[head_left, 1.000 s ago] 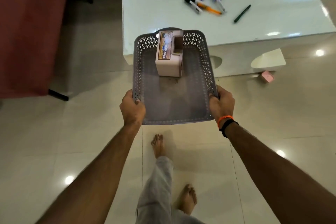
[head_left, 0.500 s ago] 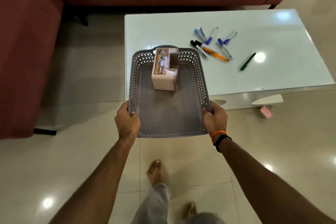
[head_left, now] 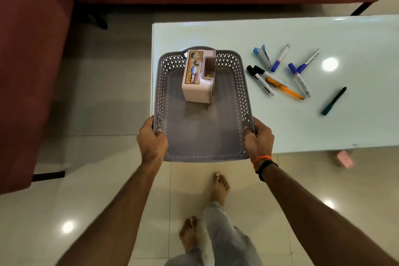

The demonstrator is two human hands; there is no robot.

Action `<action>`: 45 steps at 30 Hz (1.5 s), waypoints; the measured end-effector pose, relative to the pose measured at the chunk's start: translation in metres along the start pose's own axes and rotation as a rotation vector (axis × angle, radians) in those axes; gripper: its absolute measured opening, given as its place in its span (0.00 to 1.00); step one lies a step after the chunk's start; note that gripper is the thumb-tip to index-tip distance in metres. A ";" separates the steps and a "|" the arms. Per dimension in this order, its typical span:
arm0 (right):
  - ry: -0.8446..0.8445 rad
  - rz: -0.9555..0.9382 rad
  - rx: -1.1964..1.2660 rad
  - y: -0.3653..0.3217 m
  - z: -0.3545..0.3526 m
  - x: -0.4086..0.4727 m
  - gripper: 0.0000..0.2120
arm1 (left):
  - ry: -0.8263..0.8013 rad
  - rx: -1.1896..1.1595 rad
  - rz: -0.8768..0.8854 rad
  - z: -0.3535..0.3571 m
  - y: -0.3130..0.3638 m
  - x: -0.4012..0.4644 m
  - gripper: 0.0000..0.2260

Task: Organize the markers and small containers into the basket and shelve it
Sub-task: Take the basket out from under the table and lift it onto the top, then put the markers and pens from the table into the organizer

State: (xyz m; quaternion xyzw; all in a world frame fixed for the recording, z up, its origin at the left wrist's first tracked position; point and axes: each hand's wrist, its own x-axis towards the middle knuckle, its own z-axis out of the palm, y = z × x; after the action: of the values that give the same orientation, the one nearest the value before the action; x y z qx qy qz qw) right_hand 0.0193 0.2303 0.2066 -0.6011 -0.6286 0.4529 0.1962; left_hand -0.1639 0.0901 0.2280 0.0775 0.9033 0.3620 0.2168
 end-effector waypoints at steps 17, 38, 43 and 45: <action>0.004 -0.009 -0.009 0.010 0.040 0.038 0.14 | -0.004 -0.032 0.010 0.025 -0.010 0.038 0.19; -0.154 -0.009 -0.135 -0.108 0.074 0.080 0.16 | -0.216 0.004 0.089 0.029 0.104 0.108 0.25; -0.165 0.049 -0.136 -0.107 0.102 0.089 0.23 | -0.361 0.039 -0.040 0.055 0.117 0.125 0.22; -0.137 0.067 -0.113 -0.107 0.106 0.091 0.25 | -0.361 0.047 -0.030 0.059 0.118 0.125 0.18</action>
State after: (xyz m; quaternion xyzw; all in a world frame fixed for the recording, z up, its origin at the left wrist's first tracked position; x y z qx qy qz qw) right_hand -0.1449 0.2943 0.2117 -0.5994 -0.6446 0.4631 0.1035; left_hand -0.2518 0.2495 0.2296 0.1328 0.8589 0.3177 0.3790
